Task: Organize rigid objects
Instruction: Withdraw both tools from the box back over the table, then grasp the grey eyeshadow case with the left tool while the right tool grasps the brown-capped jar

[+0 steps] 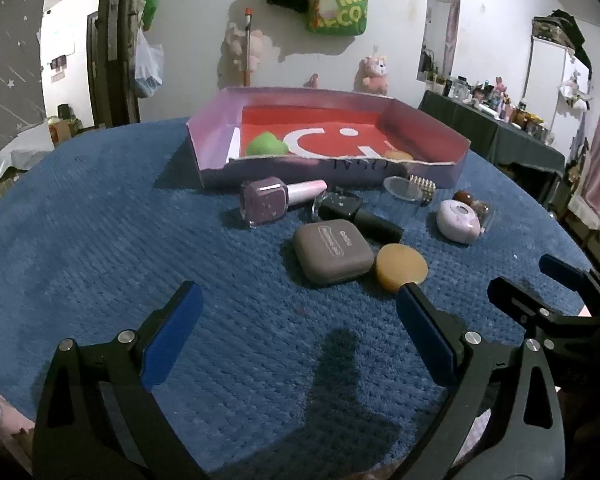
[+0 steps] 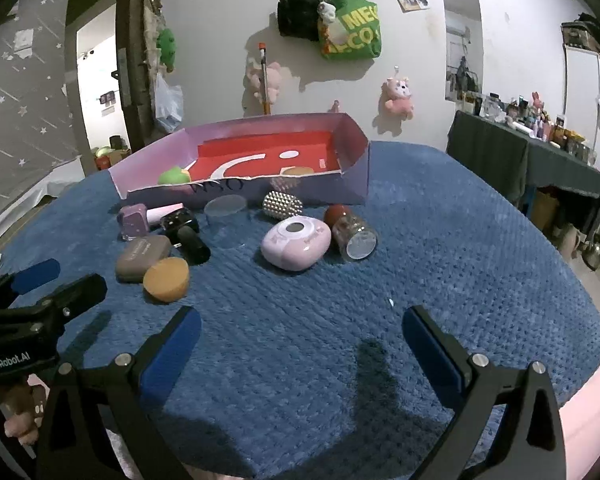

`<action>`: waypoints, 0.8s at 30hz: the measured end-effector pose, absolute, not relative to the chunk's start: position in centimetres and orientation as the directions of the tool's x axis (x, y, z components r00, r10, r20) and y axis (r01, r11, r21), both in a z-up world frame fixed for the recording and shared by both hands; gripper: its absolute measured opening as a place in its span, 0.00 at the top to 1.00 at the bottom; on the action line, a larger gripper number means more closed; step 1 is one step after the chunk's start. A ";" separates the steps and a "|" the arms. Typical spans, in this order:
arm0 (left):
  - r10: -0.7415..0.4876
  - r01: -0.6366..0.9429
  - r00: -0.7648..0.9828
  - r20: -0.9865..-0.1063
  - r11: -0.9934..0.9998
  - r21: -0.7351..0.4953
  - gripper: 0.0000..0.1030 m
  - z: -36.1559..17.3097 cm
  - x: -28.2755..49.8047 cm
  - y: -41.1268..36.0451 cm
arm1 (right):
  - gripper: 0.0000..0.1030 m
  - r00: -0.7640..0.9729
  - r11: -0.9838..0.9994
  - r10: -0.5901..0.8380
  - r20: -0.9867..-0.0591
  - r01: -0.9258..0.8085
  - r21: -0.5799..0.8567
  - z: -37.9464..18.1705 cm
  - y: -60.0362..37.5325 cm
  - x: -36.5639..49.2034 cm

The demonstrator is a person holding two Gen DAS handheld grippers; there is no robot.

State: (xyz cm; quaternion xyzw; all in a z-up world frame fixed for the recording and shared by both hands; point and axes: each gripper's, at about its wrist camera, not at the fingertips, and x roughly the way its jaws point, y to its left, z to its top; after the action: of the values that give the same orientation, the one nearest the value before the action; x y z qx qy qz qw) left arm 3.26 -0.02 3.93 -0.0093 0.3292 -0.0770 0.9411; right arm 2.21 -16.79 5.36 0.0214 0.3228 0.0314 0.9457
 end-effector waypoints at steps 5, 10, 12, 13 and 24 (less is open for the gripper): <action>-0.154 0.142 0.759 -0.633 0.987 -0.071 0.04 3.7 3.9 -0.2 | 0.00 0.780 0.997 0.076 -0.622 -0.043 0.069 4.9 -16.9 2.6; -0.156 0.142 0.755 -0.638 0.987 -0.073 0.04 4.1 4.7 -0.3 | 0.00 0.780 0.997 0.072 -0.621 -0.039 0.067 5.0 -17.1 2.9; -0.161 0.144 0.752 -0.640 0.986 -0.078 0.04 4.4 5.3 -0.4 | 0.00 0.783 0.997 0.071 -0.618 -0.037 0.067 5.2 -17.3 3.3; -0.160 0.145 0.751 -0.640 0.986 -0.077 0.04 4.5 5.5 -0.5 | 0.00 0.785 0.997 0.068 -0.615 -0.034 0.066 5.4 -17.4 3.5; -0.122 0.130 0.699 -0.704 0.991 -0.042 0.04 5.1 9.8 -2.0 | 0.00 0.774 1.000 0.015 -0.633 -0.025 -0.006 7.4 -19.8 7.8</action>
State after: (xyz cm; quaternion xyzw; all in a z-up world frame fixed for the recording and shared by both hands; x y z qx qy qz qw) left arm 9.77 -2.05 5.06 0.0055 0.3817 -0.0683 0.9218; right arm 7.83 -19.82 7.45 -0.0068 0.3361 0.0106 0.9417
